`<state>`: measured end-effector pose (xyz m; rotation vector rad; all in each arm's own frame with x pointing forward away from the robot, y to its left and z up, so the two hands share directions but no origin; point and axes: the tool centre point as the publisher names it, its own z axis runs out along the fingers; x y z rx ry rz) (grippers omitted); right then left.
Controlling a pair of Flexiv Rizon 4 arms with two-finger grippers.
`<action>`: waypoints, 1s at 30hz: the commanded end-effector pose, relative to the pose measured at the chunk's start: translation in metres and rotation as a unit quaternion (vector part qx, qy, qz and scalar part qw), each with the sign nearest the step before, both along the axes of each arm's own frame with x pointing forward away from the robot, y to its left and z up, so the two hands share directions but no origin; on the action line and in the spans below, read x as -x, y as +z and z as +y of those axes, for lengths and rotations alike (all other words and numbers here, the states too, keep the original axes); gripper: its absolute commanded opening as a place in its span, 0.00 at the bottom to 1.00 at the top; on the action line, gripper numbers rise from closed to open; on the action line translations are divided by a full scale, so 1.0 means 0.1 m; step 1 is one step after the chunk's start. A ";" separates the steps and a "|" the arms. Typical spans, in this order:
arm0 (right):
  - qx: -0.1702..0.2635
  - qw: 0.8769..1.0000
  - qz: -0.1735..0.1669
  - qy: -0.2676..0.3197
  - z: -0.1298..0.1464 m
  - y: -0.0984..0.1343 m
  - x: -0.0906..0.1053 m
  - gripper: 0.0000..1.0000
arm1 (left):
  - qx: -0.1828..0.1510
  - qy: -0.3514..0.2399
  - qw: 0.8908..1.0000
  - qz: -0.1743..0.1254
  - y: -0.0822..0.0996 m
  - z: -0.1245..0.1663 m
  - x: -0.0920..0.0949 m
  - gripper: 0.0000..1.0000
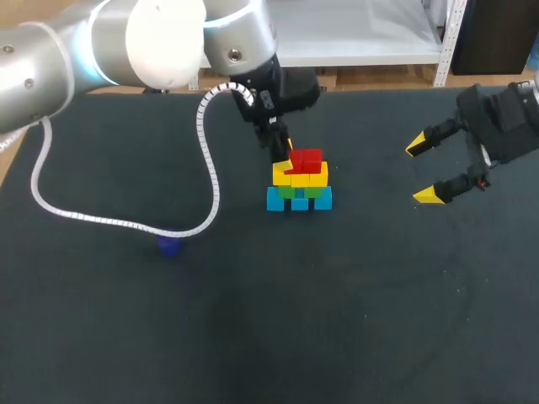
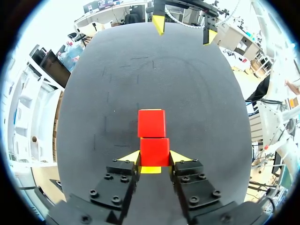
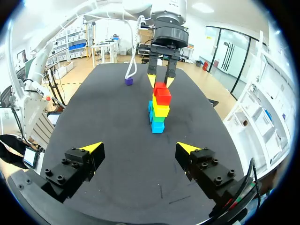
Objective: Place the blue cubes, place green cubes on the blue cubes, place the yellow cubes on the green cubes, then place the red cubes on the yellow cubes, and place purple cube on the red cubes.
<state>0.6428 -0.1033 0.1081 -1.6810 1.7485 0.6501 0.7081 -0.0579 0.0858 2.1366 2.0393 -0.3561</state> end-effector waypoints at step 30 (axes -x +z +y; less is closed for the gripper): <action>-0.002 1.000 0.000 0.001 0.00 -0.01 -0.01 1.00 | -0.009 0.011 1.000 0.002 0.01 -0.07 -0.17 0.80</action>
